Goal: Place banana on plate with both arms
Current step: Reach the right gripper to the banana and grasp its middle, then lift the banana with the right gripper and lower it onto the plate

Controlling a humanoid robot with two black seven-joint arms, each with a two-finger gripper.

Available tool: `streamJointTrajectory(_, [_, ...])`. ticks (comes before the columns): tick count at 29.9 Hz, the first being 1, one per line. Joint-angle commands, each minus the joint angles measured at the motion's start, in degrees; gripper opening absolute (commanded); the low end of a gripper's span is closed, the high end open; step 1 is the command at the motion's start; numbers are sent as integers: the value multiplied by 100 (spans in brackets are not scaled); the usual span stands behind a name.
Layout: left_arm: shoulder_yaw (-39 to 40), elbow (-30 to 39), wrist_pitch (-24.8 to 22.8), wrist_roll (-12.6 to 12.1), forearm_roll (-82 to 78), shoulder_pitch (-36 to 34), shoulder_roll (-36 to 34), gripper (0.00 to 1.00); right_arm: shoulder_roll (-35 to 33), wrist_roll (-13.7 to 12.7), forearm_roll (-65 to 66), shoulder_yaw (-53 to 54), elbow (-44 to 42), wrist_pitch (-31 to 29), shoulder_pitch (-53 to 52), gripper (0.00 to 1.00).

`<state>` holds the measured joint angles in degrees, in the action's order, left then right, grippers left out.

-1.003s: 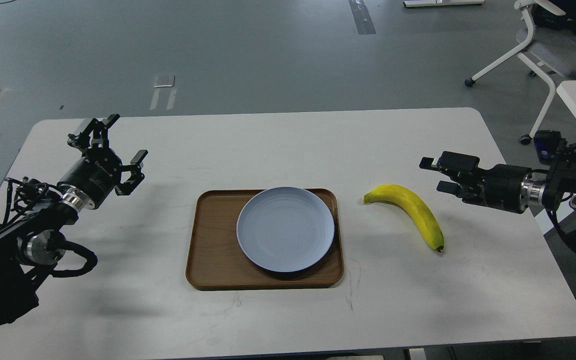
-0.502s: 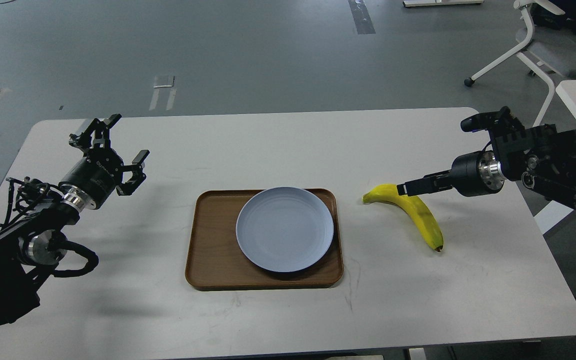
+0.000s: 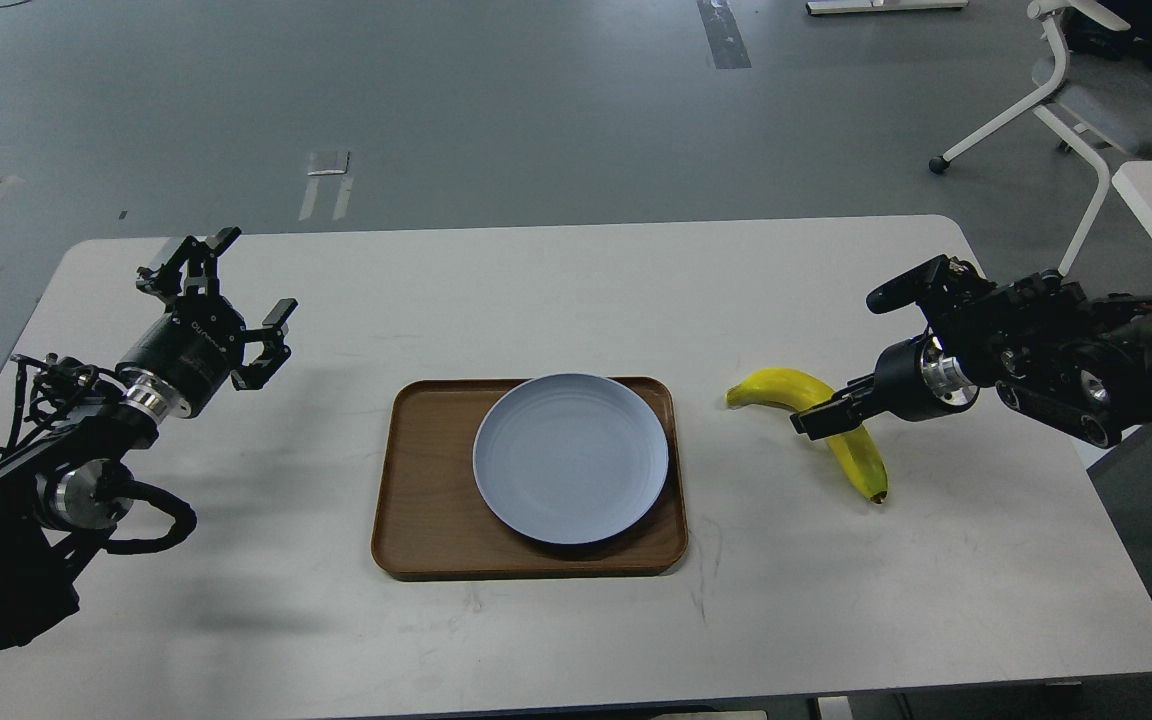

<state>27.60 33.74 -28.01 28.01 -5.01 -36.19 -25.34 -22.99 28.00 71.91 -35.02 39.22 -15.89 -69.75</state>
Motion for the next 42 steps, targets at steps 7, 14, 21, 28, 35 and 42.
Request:
streamJointTrajectory(7, [-1,-7,1,-1,0,-2,-6,98,23,0,-2,-216,69,34,-3,1])
streamJointTrajectory(14, [-1,-7,1,-1,0,-2,-6,98,-47,0,7,-225,200,174,-196,0])
streamJointTrajectory(21, [-1,-7,1,-1,0,-11,-24,98,66,0,-116,-181,499,157,-1118,0])
streamJointTrajectory(28, [17,-7,1,-1,8,-11,-6,98,1041,0,-1134,-259,535,25,-1629,0])
streamJointTrajectory(35, [52,-7,1,-1,8,-20,55,98,2052,0,-1487,-620,341,-98,-1577,0])
streamJointTrajectory(42, [52,-16,1,-1,35,-28,117,98,2299,0,-2040,-672,332,-265,-1463,0])
